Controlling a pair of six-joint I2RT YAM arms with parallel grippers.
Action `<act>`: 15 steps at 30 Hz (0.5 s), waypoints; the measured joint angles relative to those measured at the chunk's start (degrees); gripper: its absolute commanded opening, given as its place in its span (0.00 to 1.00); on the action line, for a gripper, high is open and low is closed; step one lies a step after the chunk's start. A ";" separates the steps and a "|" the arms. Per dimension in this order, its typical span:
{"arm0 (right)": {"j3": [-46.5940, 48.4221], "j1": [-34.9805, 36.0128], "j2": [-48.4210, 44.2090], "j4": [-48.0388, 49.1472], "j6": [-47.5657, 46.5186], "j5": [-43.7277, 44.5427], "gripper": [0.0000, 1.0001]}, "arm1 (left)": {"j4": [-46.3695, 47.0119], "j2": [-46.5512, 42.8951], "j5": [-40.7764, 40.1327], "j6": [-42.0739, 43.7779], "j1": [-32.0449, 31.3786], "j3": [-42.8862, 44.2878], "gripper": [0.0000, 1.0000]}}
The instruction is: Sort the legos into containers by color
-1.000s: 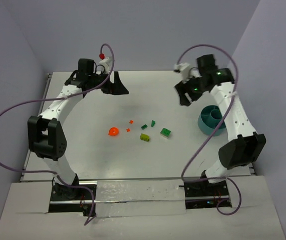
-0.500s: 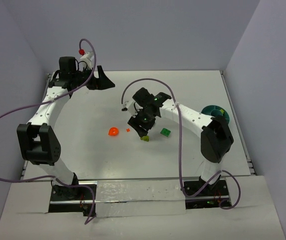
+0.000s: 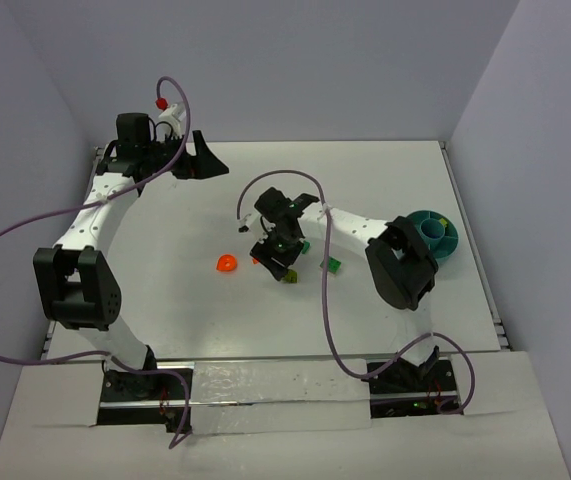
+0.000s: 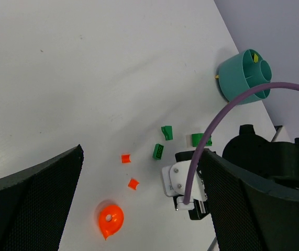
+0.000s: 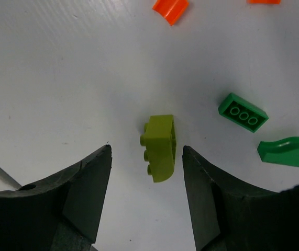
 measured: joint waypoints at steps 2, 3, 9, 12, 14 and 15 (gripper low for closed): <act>-0.01 0.02 0.85 0.64 -0.25 0.63 0.63 | 0.16 0.10 0.15 -0.08 0.06 0.00 0.99; -0.02 0.02 1.20 0.95 -0.43 0.87 0.63 | 0.32 0.18 0.27 -0.14 0.11 0.00 0.99; -2.18 0.02 1.59 3.58 -1.79 2.88 0.48 | 0.74 1.09 0.56 -0.31 0.27 0.00 0.99; -3.87 0.02 1.59 3.98 -2.62 3.81 0.35 | 0.76 1.41 0.67 -0.44 0.27 0.00 0.99; -4.46 0.02 1.59 4.22 -2.82 4.28 0.18 | 0.75 1.57 0.76 -0.49 0.27 0.03 0.99; -4.64 0.02 1.55 4.41 -2.96 4.47 0.12 | 0.75 1.64 0.77 -0.50 0.27 0.06 0.99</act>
